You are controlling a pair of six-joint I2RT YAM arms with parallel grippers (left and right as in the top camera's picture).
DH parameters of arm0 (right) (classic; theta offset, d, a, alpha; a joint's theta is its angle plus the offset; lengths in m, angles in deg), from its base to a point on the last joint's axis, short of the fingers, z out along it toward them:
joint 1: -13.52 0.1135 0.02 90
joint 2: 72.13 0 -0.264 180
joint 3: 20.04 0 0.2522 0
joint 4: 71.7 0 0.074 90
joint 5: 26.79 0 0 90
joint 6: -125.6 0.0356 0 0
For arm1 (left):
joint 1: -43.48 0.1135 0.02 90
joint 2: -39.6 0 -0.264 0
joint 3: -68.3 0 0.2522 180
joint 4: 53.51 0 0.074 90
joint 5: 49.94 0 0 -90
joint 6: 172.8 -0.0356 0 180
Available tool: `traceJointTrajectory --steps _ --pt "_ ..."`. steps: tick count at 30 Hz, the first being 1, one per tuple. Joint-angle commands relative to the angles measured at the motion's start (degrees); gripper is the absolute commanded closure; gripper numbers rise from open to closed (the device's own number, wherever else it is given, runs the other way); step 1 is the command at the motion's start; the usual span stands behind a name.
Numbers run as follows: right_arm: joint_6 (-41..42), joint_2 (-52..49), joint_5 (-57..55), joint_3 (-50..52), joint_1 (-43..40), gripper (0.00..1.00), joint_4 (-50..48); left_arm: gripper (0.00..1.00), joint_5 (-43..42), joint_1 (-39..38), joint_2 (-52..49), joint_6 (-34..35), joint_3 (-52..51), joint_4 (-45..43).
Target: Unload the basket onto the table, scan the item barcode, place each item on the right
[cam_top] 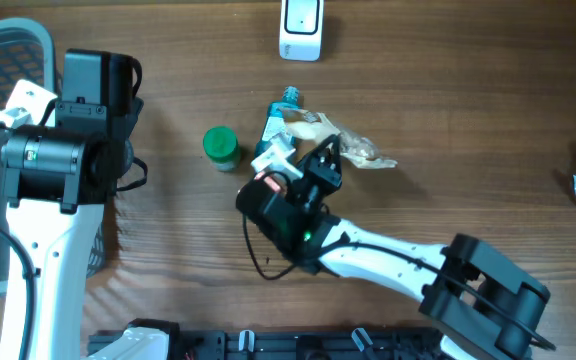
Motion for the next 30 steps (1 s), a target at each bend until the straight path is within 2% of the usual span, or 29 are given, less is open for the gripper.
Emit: traceJointTrajectory --steps 1,2,3,6,10,14,18,23,30 --pt "-3.19 -0.61 3.1 -0.37 2.19 0.65 -0.07 0.0 0.13 0.31 -0.17 0.52 0.0 -0.07" --pt "-3.15 -0.61 3.43 -0.37 2.62 0.63 -0.07 0.0 0.13 0.31 -0.17 0.52 0.0 -0.07" --pt "-3.1 -0.61 3.5 -0.37 2.97 0.57 -0.04 0.0 0.15 0.31 -0.17 0.52 0.0 -0.07" --pt "-3.1 -0.59 3.21 -0.37 3.65 0.28 -0.11 0.0 0.13 0.33 -0.17 0.52 0.0 -0.07" --pt "-3.15 -0.57 2.29 -0.37 4.42 0.16 -0.44 0.0 0.13 0.31 -0.17 0.52 0.0 -0.07" --pt "-3.3 -0.44 -2.75 -0.39 4.92 0.0 -6.1 0.0 0.13 0.31 -0.17 0.55 0.0 -0.07" --pt "-6.95 1.16 -6.16 -0.39 5.14 0.0 -19.17 0.0 0.13 0.33 -0.17 0.52 0.0 -0.07" --pt "-16.37 3.41 -6.19 -0.39 6.01 0.0 -42.36 0.0 0.15 0.31 -0.17 0.52 0.0 -0.07" --pt "-37.51 3.89 -6.08 -0.48 3.37 0.0 -76.26 0.0 0.13 0.33 -0.17 0.52 0.0 -0.07"
